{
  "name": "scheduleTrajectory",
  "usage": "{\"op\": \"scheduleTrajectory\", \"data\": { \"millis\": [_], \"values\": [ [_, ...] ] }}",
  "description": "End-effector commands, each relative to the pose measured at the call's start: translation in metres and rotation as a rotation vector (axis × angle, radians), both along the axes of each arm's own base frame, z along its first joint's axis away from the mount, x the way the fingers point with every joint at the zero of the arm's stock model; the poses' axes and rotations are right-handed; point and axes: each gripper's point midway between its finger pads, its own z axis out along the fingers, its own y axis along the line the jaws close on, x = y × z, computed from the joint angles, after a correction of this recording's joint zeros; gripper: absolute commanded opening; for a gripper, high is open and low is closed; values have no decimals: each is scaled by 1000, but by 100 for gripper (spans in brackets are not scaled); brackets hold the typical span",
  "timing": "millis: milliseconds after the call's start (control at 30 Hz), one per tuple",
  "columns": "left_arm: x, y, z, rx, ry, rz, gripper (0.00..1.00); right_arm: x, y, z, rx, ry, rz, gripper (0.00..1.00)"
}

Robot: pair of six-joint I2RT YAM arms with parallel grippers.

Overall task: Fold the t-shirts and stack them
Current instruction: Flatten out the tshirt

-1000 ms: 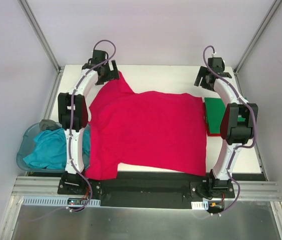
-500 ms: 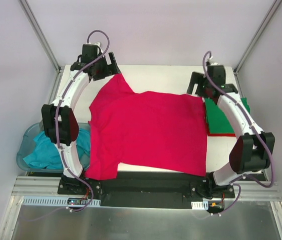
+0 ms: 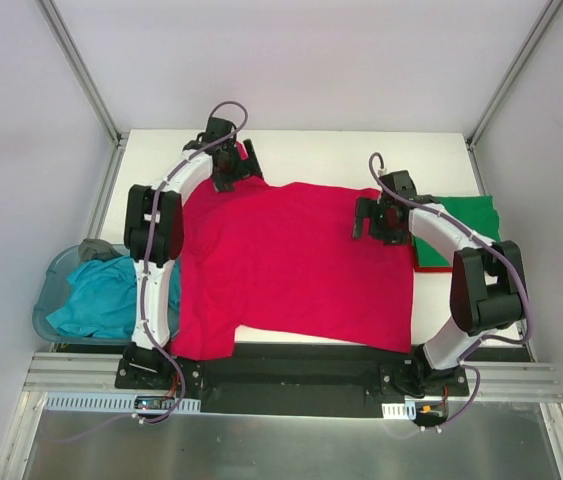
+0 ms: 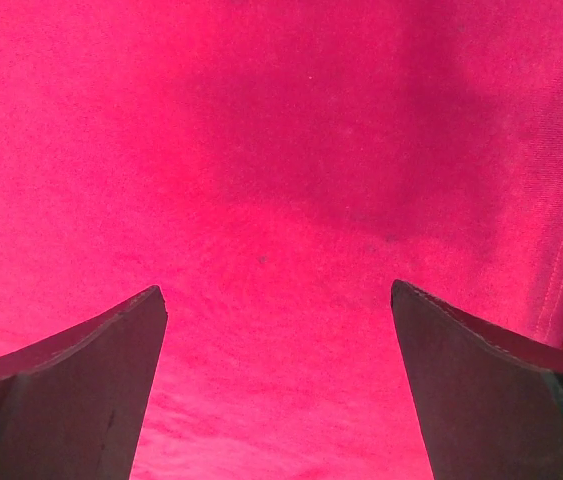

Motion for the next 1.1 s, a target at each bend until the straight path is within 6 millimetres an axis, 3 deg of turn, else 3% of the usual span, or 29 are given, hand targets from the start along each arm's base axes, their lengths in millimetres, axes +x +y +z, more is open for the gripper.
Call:
{"op": "scheduleTrajectory", "data": {
  "millis": [0, 233, 467, 633, 867, 967, 1067],
  "values": [
    [18, 4, 1, 4, -16, 88, 99, -2, 5, -10, 17, 19, 6, 96],
    [30, -10, -23, -24, 14, 92, 99, -13, 0, -32, -11, 89, 0, 96],
    [45, -23, -35, -79, 13, 98, 99, -18, -9, -40, -62, 122, -7, 96],
    [70, -48, -14, -258, -40, 75, 99, -18, -10, -44, -72, 133, -4, 96],
    [124, -76, 19, -485, -229, 119, 99, -19, -15, -49, -105, 158, -10, 96],
    [145, -77, 18, -501, -282, 167, 99, -18, -21, -49, -139, 165, -18, 96],
    [151, -67, 9, -456, -297, 219, 99, -21, -26, -50, -172, 194, -18, 96]
  ]
}}
